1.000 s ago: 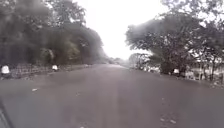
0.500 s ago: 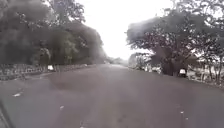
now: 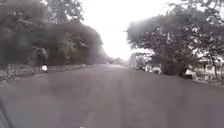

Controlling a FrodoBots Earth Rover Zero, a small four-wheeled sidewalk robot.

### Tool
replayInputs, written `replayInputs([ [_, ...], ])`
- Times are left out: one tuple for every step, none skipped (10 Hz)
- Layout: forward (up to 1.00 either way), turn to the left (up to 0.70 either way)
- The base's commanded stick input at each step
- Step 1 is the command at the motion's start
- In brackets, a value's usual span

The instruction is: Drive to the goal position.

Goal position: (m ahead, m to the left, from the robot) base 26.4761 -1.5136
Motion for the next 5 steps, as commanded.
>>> replayInputs([
  [1.0, 0.0],
  [1.0, 0.0],
  [1.0, 0.0],
  [1.0, 0.0],
  [1.0, 0.0],
])
